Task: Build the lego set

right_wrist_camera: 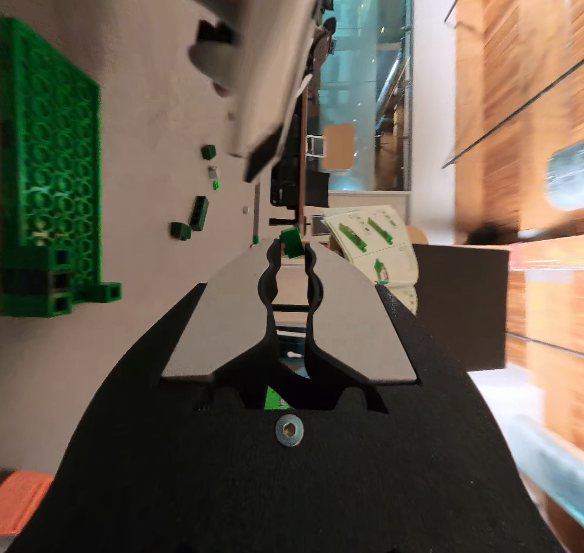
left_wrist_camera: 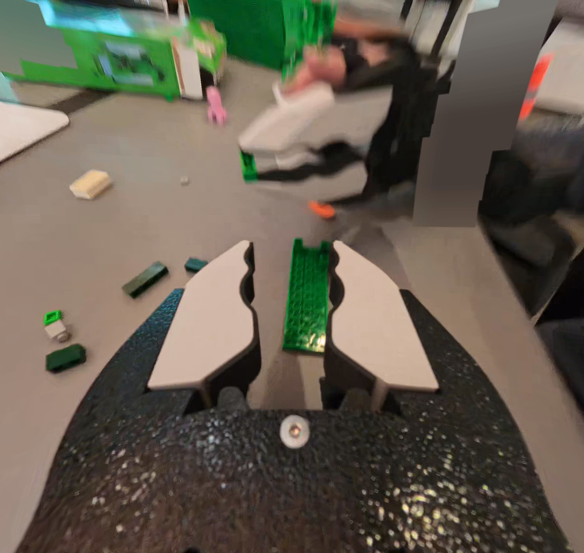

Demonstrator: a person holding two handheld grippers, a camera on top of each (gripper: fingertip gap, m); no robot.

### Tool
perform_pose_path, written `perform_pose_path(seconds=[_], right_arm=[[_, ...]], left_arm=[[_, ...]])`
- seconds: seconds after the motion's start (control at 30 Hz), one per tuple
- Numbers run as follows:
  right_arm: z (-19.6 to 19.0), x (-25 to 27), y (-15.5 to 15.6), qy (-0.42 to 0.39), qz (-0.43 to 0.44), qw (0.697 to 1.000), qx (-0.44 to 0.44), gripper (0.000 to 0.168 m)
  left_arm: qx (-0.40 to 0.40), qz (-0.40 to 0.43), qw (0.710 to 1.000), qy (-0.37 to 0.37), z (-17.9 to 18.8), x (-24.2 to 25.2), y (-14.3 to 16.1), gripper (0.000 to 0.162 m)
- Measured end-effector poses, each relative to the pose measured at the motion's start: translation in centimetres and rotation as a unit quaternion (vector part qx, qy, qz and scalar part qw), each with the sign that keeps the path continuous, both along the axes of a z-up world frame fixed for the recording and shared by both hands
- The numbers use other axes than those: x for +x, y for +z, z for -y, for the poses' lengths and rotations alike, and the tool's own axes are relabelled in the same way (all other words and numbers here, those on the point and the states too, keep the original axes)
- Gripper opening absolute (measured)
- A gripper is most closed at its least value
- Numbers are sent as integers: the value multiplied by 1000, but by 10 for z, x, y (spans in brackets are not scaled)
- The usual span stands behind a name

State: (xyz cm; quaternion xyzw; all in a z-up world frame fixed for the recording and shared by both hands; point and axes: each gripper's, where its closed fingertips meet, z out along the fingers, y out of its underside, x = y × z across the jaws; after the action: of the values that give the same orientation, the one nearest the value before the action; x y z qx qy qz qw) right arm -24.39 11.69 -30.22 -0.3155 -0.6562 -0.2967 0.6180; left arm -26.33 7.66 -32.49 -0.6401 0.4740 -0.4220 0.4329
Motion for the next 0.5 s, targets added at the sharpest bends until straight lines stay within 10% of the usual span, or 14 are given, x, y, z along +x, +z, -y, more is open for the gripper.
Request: perform_pose_path(seconds=[0.5], right_arm=[[34, -25, -5, 56, 39, 995, 77, 13]], left_arm=[[72, 37, 996, 42, 0, 4, 19, 8]])
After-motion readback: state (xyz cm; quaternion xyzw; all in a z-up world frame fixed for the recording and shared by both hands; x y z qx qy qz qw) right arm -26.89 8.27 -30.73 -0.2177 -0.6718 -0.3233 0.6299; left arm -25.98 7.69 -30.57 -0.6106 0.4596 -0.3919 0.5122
